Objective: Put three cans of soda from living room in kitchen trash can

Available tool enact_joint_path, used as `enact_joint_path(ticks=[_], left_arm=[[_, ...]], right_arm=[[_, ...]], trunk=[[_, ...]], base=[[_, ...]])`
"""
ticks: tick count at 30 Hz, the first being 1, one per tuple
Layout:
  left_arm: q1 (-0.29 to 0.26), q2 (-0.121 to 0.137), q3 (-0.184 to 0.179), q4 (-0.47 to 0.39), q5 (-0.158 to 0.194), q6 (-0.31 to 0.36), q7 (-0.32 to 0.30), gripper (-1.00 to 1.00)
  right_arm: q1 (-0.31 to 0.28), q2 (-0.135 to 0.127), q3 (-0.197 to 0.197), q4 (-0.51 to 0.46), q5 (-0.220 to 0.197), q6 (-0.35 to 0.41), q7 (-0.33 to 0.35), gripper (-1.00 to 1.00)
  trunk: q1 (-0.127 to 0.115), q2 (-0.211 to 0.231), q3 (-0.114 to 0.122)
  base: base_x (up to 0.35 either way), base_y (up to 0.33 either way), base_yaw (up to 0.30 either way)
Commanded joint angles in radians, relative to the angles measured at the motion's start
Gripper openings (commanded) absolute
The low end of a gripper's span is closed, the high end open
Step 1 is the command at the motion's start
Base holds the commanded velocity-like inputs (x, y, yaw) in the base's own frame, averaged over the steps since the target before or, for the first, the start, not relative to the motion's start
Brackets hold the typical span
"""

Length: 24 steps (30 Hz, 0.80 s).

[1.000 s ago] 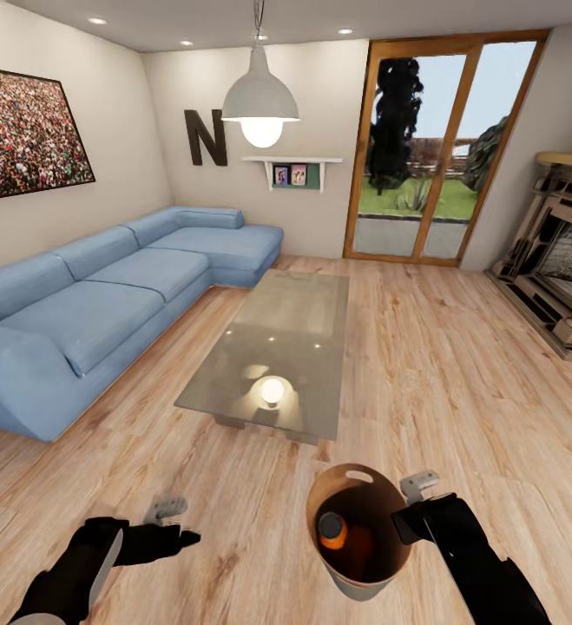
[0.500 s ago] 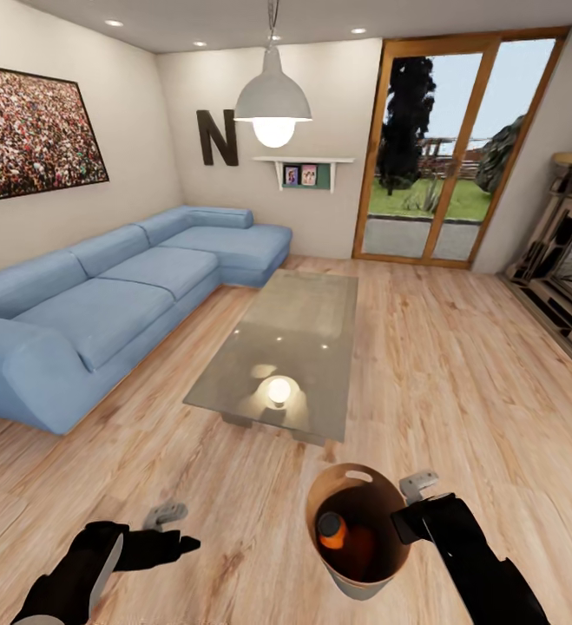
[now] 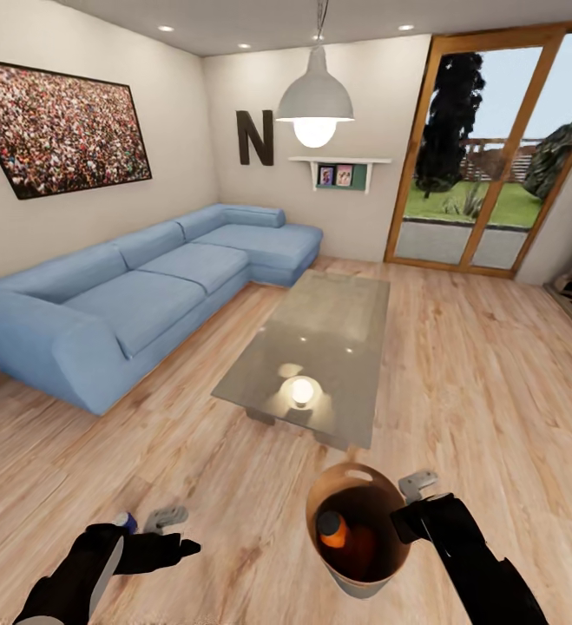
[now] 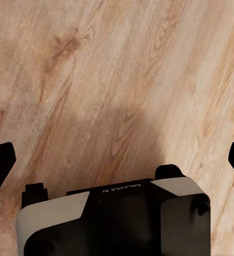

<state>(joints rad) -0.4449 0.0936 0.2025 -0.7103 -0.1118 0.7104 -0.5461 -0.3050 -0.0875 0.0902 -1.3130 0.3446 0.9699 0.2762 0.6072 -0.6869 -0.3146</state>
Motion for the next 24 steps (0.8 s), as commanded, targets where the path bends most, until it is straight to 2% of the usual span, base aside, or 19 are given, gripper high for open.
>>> enact_joint_path(ticks=[1,6,15,24], left_arm=[[0.000,0.000,0.000,0.000,0.000,0.000,0.000,1.00],[0.000,0.000,0.000,0.000,0.000,0.000,0.000,1.00],[0.000,0.000,0.000,0.001,0.001,0.000,-0.001,1.00],[0.000,0.000,0.000,0.002,0.001,0.000,-0.001,1.00]], right_arm=[[0.000,0.000,0.001,0.000,-0.012,0.001,0.001,-1.00],[0.000,0.001,0.002,0.000,-0.012,-0.001,0.000,-1.00],[0.000,0.002,0.002,0.000,-0.012,-0.009,0.000,-1.00],[0.000,0.002,0.003,0.001,-0.011,-0.010,-0.001,-1.00]], trunk=[[0.000,0.000,0.000],[0.000,0.000,0.000],[0.000,0.000,0.000],[0.000,0.000,0.000]], base=[[0.000,0.000,0.247],[0.000,0.000,0.212],[0.000,0.000,0.047],[0.000,0.000,0.249]])
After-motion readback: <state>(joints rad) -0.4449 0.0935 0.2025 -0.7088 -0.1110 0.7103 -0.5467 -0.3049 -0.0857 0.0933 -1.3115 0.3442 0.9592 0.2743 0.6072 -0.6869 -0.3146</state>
